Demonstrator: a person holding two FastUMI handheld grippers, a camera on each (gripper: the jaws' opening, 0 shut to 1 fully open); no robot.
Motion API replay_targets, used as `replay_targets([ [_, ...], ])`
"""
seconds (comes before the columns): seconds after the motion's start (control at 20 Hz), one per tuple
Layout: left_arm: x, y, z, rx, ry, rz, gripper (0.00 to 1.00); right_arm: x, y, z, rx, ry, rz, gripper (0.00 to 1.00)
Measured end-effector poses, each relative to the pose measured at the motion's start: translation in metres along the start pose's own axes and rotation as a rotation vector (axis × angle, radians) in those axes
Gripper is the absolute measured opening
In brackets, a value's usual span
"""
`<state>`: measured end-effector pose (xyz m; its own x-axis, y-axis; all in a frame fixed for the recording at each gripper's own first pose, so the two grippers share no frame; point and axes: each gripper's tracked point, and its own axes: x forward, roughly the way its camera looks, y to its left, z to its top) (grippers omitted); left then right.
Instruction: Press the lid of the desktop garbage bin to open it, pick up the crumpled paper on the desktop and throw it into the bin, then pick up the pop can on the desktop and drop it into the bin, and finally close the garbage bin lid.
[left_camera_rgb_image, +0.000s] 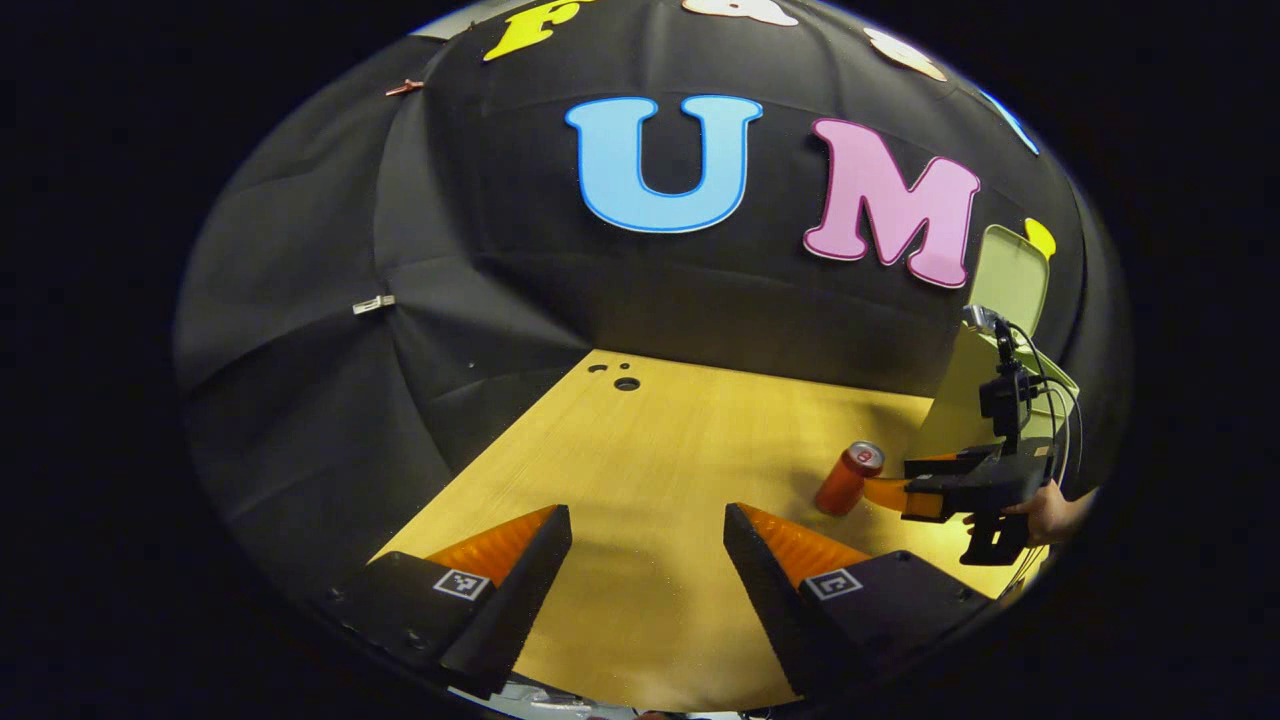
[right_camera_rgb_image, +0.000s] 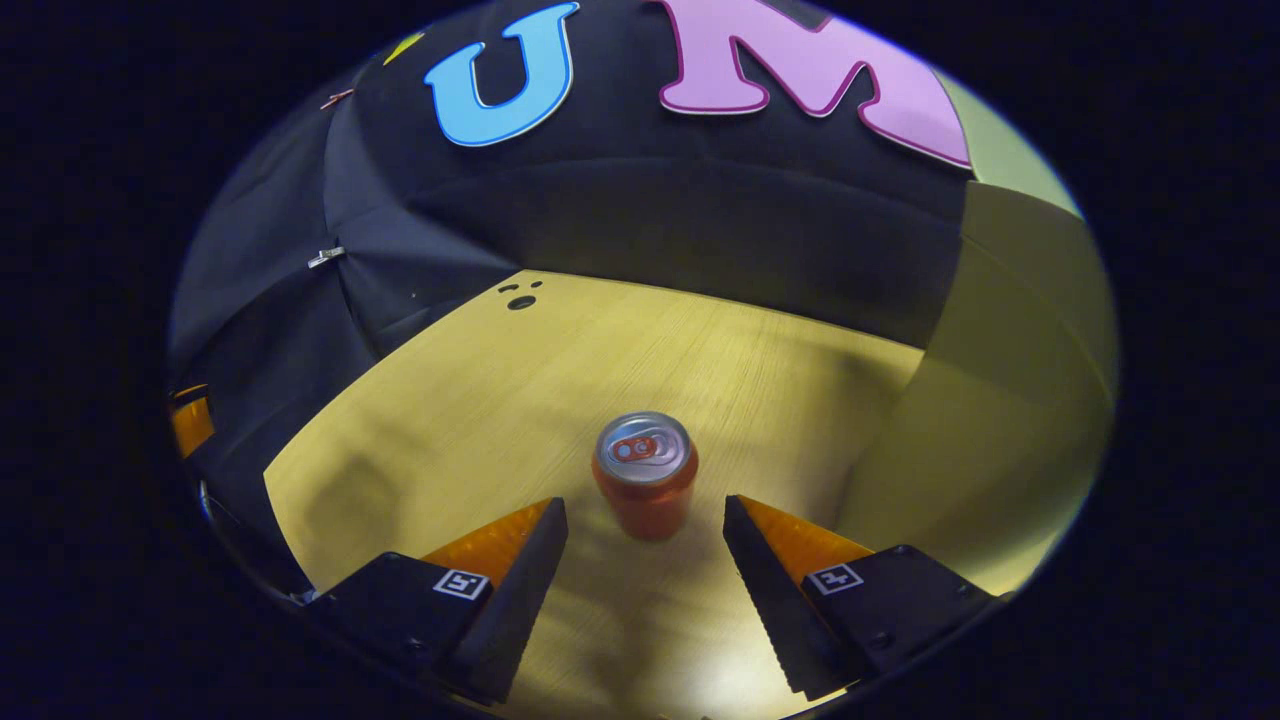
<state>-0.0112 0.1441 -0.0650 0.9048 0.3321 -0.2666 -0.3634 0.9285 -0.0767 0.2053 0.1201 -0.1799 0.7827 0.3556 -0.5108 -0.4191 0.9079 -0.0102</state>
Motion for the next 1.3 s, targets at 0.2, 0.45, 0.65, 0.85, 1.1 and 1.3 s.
replay_targets([
  [0.2, -0.001, 0.014, -0.008, -0.008, 0.018, 0.036, 0.98, 0.022, 0.002, -0.003, -0.017, 0.022, -0.015, 0.99],
  [0.45, -0.006, 0.022, -0.018, 0.004, 0.045, 0.061, 0.98, 0.050, -0.008, -0.003, -0.013, 0.041, -0.052, 0.99],
  [0.65, -0.008, 0.027, -0.023, 0.010, 0.059, 0.078, 0.98, 0.065, -0.012, -0.007, 0.028, 0.068, -0.066, 0.99],
  [0.85, -0.008, 0.027, -0.028, 0.003, 0.071, 0.080, 0.98, 0.068, -0.013, -0.006, 0.011, 0.064, -0.078, 1.00],
  [1.1, -0.010, 0.021, -0.032, 0.001, 0.065, 0.059, 0.98, 0.055, -0.012, -0.001, -0.022, 0.056, -0.066, 0.83],
  [1.3, -0.010, 0.015, -0.033, 0.006, 0.055, 0.027, 0.98, 0.028, -0.007, 0.017, -0.052, 0.008, -0.051, 0.83],
])
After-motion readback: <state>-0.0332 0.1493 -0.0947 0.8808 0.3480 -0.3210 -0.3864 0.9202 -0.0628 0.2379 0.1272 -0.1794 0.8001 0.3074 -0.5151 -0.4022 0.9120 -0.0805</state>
